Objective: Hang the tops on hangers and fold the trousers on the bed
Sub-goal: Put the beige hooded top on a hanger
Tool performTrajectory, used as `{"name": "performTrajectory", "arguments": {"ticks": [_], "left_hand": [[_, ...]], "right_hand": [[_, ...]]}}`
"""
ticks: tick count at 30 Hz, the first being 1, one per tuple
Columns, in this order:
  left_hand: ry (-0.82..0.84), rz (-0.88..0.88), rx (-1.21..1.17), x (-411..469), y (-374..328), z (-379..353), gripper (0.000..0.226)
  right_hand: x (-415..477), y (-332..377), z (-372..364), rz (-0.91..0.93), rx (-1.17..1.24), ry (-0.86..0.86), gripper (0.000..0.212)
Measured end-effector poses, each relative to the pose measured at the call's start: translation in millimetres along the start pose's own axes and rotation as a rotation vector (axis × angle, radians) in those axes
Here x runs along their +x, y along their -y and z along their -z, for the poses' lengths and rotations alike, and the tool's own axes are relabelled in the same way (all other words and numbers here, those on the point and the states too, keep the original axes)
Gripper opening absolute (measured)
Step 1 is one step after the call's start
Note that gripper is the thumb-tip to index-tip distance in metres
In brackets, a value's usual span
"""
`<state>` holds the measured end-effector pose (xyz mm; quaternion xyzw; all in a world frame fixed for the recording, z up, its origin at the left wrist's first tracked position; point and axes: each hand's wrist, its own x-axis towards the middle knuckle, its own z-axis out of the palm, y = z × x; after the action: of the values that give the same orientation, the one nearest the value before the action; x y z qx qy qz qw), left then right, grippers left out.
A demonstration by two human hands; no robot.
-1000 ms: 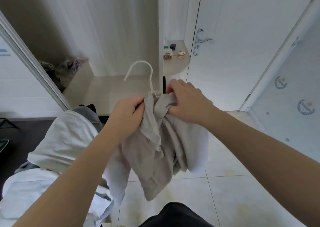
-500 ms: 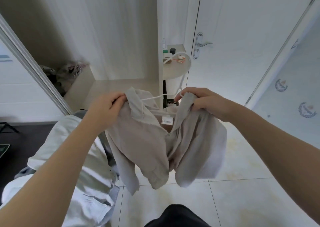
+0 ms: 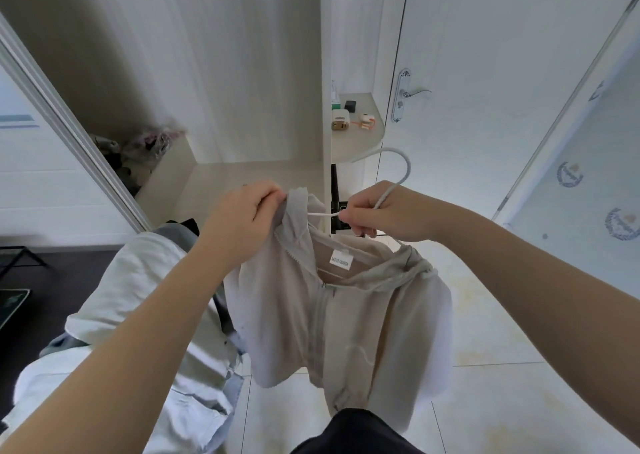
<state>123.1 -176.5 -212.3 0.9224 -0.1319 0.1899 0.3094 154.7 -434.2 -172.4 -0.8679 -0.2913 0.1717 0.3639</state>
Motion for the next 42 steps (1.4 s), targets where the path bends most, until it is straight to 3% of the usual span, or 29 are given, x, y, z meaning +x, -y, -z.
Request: {"name": "performTrajectory", "arguments": {"ticks": [4, 9, 14, 19, 21, 23, 25, 27, 29, 33, 35, 36, 39, 42], "left_hand": [[-0.030, -0.002, -0.047, 1, -8, 4, 0.021], [0.198, -0.105, 0.015, 1, -2, 1, 0.013], [0.014, -0.093, -0.026, 4, 6, 7, 0.011], [-0.109, 0.071, -0.071, 5, 32, 34, 0.012], [-0.119, 0.095, -0.086, 8, 36, 40, 0.020], [-0.101, 0.080, -0.099, 10, 33, 41, 0.022], [-0.066, 0.056, -0.096, 11, 26, 37, 0.019], [-0.019, 0.059, -0.096, 10, 21, 33, 0.014], [0.001, 0.051, -0.087, 9, 19, 33, 0.029], [0.041, 0.039, -0.003, 12, 21, 33, 0.022], [0.043, 0.022, -0.028, 13, 16, 32, 0.017], [0.024, 0.017, -0.051, 14, 14, 32, 0.015], [-0.042, 0.001, -0.099, 16, 16, 35, 0.017], [-0.077, 0.021, -0.082, 15, 27, 43, 0.015]], "right_hand": [[6, 8, -1, 0.022, -0.022, -0.017, 0.041], [13, 16, -5, 0.029, 0.063, -0.097, 0.039], [10, -5, 5, 0.077, 0.138, -0.170, 0.008], [-21, -63, 18, -0.002, 0.033, -0.087, 0.075], [-25, -72, 11, 0.013, -0.096, -0.165, 0.087], [-21, -66, 1, 0.046, -0.128, -0.337, 0.078], [-16, -56, -1, 0.139, -0.248, -0.493, 0.045], [-12, -50, 7, 0.240, -0.321, -0.493, 0.023], [-11, -38, 24, 0.245, -0.266, -0.415, 0.014], [-9, 7, 65, 0.103, 0.070, -0.222, 0.005], [3, 21, 72, 0.017, 0.257, -0.200, 0.012], [11, 23, 73, -0.027, 0.254, -0.189, 0.019], [25, 6, 65, -0.170, -0.111, -0.147, 0.045], [14, -11, 54, -0.157, -0.059, -0.237, 0.033]]}}
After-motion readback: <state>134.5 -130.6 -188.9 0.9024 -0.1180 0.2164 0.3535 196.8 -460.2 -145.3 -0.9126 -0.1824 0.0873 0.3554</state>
